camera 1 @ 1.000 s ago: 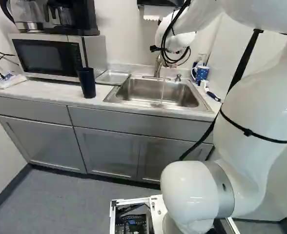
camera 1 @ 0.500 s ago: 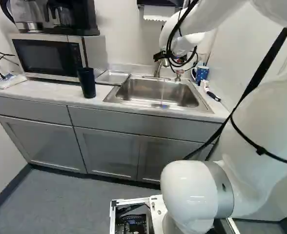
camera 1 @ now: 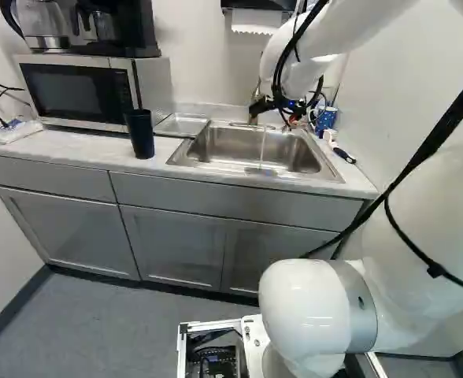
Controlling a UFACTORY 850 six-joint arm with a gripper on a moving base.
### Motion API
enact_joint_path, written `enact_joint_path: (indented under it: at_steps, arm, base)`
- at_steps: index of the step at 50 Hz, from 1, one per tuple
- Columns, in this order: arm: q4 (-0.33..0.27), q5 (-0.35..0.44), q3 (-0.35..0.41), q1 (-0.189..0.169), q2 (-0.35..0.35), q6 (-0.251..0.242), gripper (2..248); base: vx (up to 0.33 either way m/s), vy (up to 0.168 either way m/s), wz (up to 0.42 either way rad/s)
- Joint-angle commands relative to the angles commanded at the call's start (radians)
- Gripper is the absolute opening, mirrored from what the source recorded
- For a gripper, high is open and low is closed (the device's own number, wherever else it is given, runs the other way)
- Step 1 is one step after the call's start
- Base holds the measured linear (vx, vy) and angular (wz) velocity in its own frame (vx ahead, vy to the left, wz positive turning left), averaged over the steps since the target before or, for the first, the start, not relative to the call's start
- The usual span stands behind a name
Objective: Rinse the cup and place it in the tray
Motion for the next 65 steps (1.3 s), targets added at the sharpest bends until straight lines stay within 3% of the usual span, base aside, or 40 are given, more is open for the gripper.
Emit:
enact_joint_path:
  at_steps: [9,37,65]
  arm:
    - [0.000,-0.092,0.000,0.000,0.000,0.000,247]
    - [0.000,-0.094,0.001,0.004,0.001,0.000,247]
    - [0.000,-0.094,0.005,0.097,0.006,0.000,247]
  base:
    - [0.000,0.000,0.000]
    - [0.000,0.000,0.000]
    - [0.000,0.000,0.000]
